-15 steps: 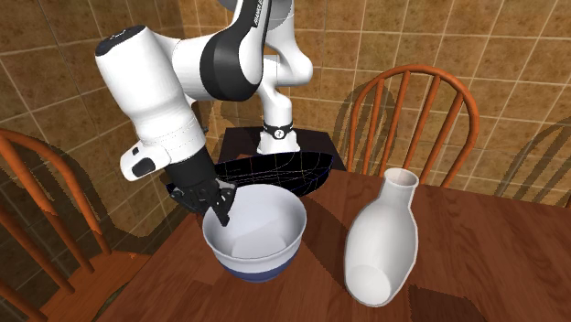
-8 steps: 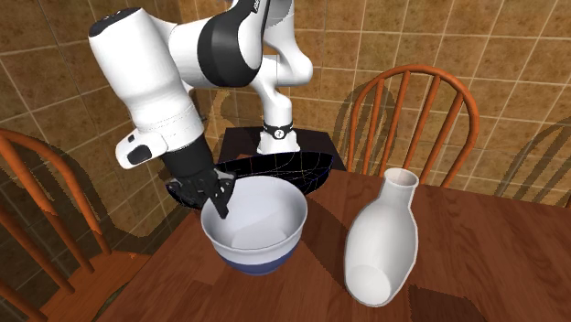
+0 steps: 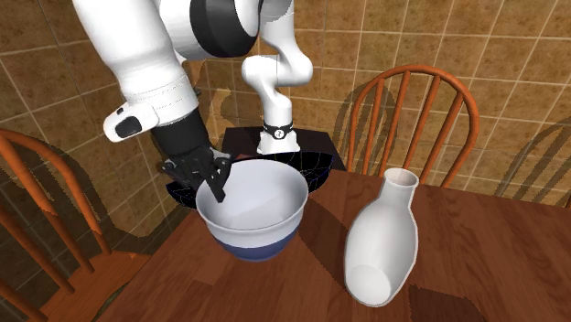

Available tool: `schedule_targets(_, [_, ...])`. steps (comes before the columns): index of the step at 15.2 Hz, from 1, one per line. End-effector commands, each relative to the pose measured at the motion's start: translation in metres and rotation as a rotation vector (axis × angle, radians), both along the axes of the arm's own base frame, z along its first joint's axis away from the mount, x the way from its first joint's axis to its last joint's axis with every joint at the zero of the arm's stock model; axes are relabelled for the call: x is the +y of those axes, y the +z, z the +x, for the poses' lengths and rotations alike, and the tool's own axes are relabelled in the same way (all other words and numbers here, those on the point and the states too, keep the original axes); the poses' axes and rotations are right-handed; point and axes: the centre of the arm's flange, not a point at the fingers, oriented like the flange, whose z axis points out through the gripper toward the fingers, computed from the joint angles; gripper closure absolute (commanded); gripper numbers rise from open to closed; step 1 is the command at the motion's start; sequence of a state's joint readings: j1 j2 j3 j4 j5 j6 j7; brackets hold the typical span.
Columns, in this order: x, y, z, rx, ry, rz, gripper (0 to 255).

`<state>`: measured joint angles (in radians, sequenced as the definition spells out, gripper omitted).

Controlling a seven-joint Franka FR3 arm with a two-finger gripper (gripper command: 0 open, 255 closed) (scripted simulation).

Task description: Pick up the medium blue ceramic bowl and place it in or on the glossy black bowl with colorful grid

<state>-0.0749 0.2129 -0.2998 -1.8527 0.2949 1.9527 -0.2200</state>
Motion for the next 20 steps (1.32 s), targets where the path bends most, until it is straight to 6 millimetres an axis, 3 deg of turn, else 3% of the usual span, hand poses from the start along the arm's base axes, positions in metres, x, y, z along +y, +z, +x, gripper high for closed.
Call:
schedule_targets(1, [0.0,0.01,-0.001,-0.001,0.0,0.0,255])
schedule_targets(20, [0.0,0.107,-0.001,-0.001,0.0,0.0,255])
